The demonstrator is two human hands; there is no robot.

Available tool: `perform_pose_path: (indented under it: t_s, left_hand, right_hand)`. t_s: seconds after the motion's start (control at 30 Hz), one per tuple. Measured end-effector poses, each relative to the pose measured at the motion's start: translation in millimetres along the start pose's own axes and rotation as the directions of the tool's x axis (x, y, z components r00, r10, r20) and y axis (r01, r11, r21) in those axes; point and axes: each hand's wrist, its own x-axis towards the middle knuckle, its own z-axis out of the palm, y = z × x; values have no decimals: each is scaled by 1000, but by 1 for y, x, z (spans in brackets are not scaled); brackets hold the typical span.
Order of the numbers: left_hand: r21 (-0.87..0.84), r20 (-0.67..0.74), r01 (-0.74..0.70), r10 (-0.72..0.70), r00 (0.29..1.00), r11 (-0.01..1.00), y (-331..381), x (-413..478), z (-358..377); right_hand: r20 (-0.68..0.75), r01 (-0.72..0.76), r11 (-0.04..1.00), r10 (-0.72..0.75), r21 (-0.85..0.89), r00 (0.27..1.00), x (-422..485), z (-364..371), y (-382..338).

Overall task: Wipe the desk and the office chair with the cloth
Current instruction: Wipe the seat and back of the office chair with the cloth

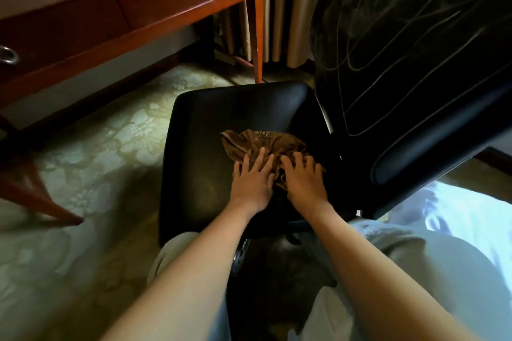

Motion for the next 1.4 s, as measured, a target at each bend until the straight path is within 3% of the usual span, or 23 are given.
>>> perform_pose_path:
  t_s: [0.37, 0.53, 0.87, 1.1, 1.4]
  left_hand:
    - [-52, 59, 58, -55, 997, 997, 21, -73, 15]
    - [-18, 37, 50, -50, 998, 999, 28, -92, 17]
    - [-66, 7, 35, -35, 999, 997, 26, -120, 30]
    - [-165, 24, 36, -32, 999, 986, 15, -135, 29]
    - [-74, 2, 72, -72, 997, 995, -14, -153, 23]
  right_hand:
    - [-14, -18, 999, 18, -37, 1000, -81, -2, -15]
    - [-143, -56, 998, 52, -24, 988, -101, 8, -20]
    - [-120, -73, 997, 76, 29, 990, -126, 12, -24]
    - [-103, 53, 998, -49, 38, 993, -138, 20, -29]
    - [-107, 163, 984, -155, 70, 982, -144, 24, -50]
